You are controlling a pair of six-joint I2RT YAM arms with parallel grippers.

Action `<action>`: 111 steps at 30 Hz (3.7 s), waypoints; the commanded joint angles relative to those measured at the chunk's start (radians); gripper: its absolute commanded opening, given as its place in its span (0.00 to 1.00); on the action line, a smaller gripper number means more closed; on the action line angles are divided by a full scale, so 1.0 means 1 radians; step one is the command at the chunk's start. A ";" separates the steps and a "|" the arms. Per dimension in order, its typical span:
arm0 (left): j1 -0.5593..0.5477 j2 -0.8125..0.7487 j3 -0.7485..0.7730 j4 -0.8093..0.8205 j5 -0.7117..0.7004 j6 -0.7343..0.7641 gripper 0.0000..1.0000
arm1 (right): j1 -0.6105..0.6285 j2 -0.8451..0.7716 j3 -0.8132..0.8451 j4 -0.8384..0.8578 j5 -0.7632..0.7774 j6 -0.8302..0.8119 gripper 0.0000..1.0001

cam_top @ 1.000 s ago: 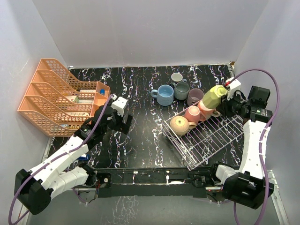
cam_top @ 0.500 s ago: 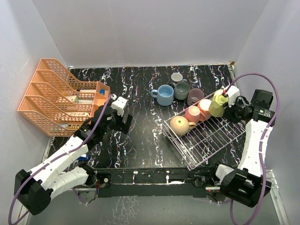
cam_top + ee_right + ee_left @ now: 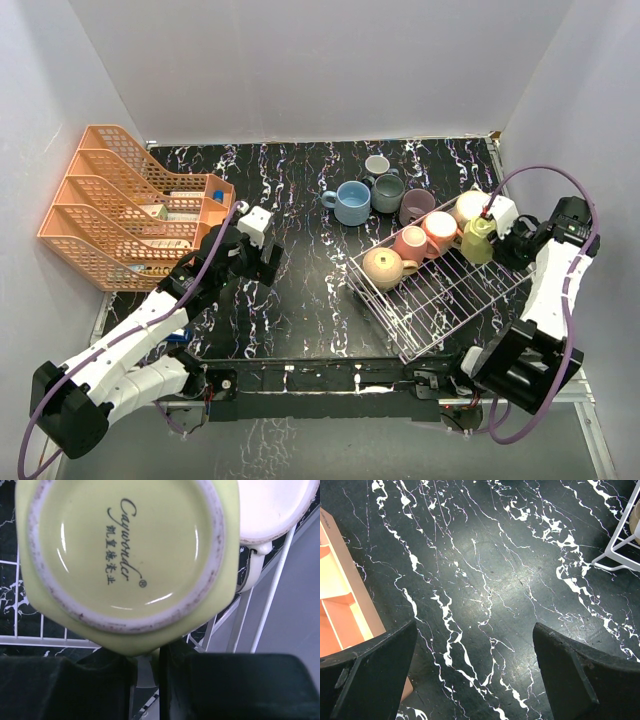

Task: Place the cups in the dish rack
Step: Turn the cup upside down in the dish rack.

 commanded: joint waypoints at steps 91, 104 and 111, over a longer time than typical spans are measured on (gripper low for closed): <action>0.006 0.018 -0.009 0.003 -0.026 0.016 0.97 | 0.149 -0.144 -0.058 -0.100 -0.141 0.033 0.39; 0.006 0.028 -0.010 -0.001 -0.039 0.017 0.97 | 0.247 -0.086 -0.143 0.275 0.145 0.325 0.22; 0.006 0.025 -0.010 -0.001 -0.039 0.019 0.97 | 0.250 -0.056 -0.159 0.361 0.221 0.363 0.22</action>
